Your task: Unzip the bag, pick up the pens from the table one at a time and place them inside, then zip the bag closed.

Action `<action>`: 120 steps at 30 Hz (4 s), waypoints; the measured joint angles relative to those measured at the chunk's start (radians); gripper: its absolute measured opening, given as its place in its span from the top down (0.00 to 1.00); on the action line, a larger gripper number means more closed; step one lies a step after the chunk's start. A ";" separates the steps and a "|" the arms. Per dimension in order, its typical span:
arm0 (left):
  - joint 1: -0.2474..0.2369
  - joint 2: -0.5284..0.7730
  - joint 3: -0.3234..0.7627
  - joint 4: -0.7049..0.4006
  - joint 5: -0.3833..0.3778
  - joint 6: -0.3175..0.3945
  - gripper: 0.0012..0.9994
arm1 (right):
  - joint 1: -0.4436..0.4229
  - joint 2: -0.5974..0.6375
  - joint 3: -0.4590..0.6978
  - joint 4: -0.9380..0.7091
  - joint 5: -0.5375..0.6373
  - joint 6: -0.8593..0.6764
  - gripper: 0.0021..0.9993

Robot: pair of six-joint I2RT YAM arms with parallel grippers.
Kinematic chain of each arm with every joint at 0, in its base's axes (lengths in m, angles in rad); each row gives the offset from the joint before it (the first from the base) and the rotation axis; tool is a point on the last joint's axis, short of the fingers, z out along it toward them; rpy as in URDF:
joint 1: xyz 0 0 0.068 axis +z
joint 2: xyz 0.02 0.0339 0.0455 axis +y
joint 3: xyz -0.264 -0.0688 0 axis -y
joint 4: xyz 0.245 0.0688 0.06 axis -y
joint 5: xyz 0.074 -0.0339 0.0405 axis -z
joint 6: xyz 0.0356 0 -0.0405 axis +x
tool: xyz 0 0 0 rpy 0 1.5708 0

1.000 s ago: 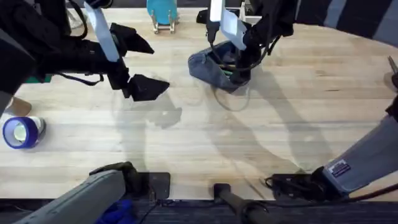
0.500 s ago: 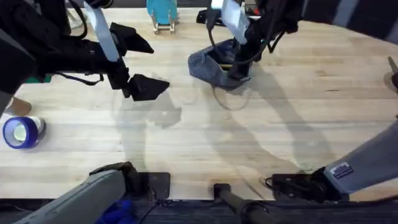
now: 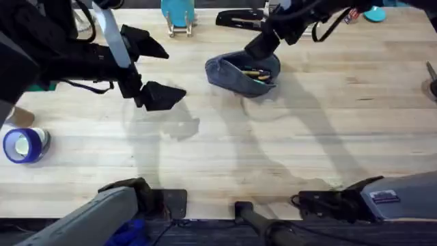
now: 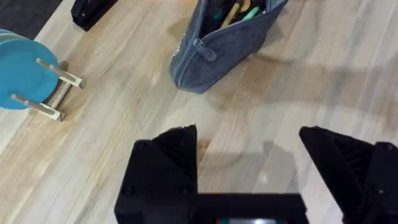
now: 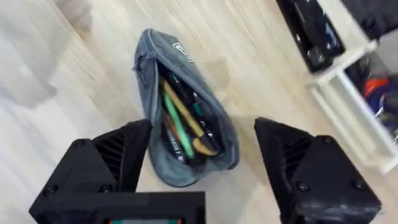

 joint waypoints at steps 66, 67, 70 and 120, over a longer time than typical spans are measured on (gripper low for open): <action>0.051 0.780 0.002 0.712 0.617 0.113 0.01 | 0.000 -0.050 0.000 -0.161 -0.087 1.061 0.00; 0.047 0.781 0.002 0.712 0.617 0.113 0.01 | 0.000 -0.050 0.000 -0.160 -0.090 1.083 0.00; 0.042 0.781 0.002 0.715 0.617 0.114 0.01 | 0.006 -0.050 0.000 -0.152 -0.093 1.142 0.00; 0.042 0.781 0.002 0.700 0.617 0.124 0.01 | 0.527 0.055 0.000 -0.048 0.608 1.590 0.00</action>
